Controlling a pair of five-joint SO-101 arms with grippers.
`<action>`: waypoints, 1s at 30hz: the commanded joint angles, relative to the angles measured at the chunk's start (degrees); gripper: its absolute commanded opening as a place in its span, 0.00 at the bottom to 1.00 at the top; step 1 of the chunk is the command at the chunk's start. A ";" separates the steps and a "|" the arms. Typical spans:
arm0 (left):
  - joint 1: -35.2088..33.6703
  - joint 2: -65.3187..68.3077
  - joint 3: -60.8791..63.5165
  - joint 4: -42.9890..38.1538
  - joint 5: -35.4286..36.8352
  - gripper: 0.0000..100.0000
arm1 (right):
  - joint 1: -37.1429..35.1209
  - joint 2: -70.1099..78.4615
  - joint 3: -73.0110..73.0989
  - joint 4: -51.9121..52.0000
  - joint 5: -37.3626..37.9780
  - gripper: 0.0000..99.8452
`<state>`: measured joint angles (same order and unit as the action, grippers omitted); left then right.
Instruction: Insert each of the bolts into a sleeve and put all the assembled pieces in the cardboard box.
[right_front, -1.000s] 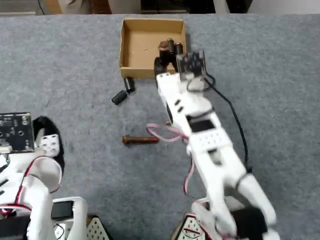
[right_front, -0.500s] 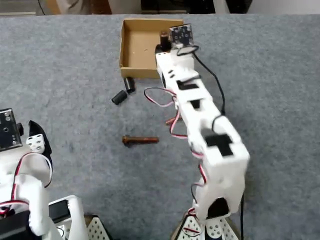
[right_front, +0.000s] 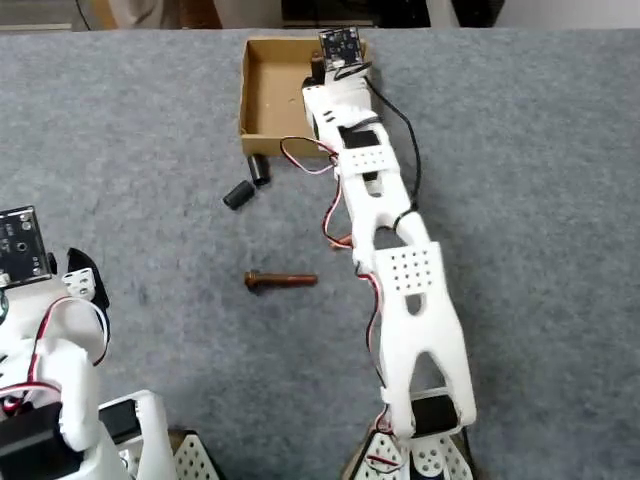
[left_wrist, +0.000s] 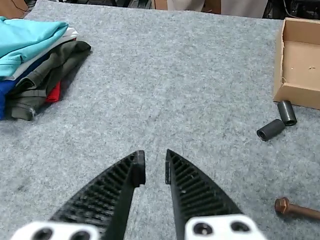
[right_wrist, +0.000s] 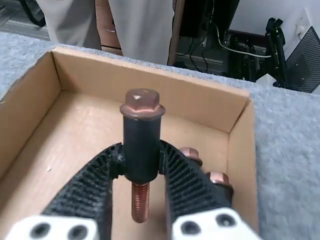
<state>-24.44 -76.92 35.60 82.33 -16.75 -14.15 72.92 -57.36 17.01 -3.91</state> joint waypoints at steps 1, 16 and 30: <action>-0.79 -0.22 -0.26 -0.26 -0.09 0.08 | 0.92 8.04 -22.64 4.66 0.44 0.08; -0.79 -0.22 2.90 -0.35 -0.09 0.08 | 0.92 20.62 -37.93 8.26 0.18 0.11; -0.79 4.09 2.90 0.09 8.00 0.20 | 0.84 4.79 -38.11 35.52 0.09 0.31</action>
<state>-24.62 -75.78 39.03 82.33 -10.95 -14.24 85.58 -92.09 45.76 -4.09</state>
